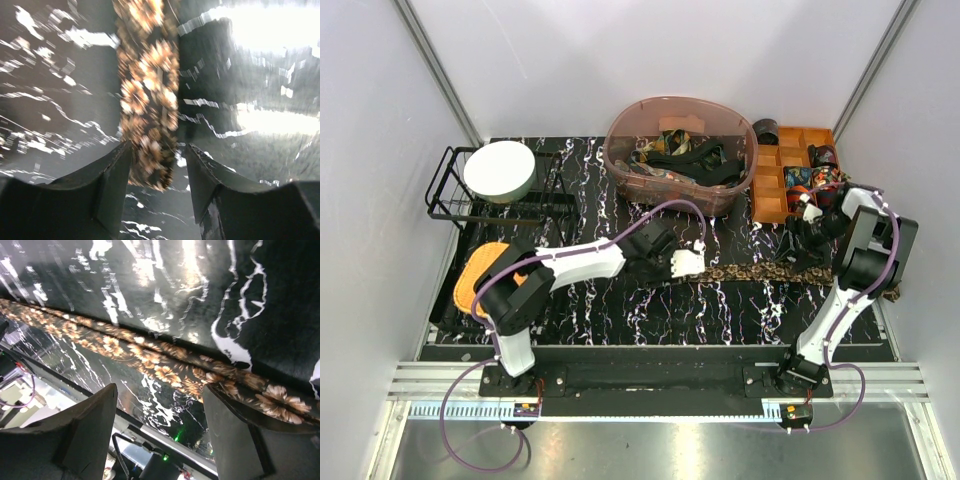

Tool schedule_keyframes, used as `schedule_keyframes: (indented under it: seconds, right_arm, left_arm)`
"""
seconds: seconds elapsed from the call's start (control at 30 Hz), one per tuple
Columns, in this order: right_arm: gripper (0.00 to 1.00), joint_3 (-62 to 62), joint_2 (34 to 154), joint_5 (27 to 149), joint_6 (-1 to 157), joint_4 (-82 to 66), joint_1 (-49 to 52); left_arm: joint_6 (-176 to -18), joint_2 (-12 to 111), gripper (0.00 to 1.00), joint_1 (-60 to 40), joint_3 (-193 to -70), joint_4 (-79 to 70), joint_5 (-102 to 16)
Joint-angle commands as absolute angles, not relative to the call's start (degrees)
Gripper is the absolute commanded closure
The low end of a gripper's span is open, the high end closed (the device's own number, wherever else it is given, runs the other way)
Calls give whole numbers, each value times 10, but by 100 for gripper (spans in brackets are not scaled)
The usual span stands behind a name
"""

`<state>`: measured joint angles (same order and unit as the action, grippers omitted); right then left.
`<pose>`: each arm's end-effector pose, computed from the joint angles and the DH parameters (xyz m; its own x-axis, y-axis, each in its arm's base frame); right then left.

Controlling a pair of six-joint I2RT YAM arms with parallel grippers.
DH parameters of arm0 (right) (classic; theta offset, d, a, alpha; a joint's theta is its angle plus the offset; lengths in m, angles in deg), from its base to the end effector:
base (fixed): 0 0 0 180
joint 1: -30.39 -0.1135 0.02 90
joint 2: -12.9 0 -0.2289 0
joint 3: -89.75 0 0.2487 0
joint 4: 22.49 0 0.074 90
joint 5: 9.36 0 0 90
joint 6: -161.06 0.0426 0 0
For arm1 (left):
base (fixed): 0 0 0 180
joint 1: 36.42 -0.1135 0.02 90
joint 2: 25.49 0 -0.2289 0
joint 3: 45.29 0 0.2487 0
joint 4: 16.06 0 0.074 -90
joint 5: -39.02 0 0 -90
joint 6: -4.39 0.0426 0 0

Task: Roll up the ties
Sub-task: Move the tie to the center of the board.

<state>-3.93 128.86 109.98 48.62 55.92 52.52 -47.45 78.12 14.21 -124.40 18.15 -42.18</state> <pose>0.3133 -0.1049 0.1158 -0.9988 0.0470 -0.0123 0.0339 0.8560 0.5158 0.2236 -0.2828 0.1336 0.0769 0.8688 -0.4891 0.9752 0.0364 0.2181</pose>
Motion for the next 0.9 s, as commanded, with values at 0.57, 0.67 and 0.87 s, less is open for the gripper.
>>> schedule_keyframes:
  seconds: [0.57,0.67,0.87]
  right_arm:
    - [59,63,1114,1383,702,379,380]
    - [63,119,1111,1407,807,266,341]
    - [73,161,1141,1417,938,115,251]
  left_arm:
    - [-451,741,2,102,-1262,196,-287]
    - [-435,760,5,103,-1272,210,-292]
    - [-426,791,7,91,-1293,223,-302]
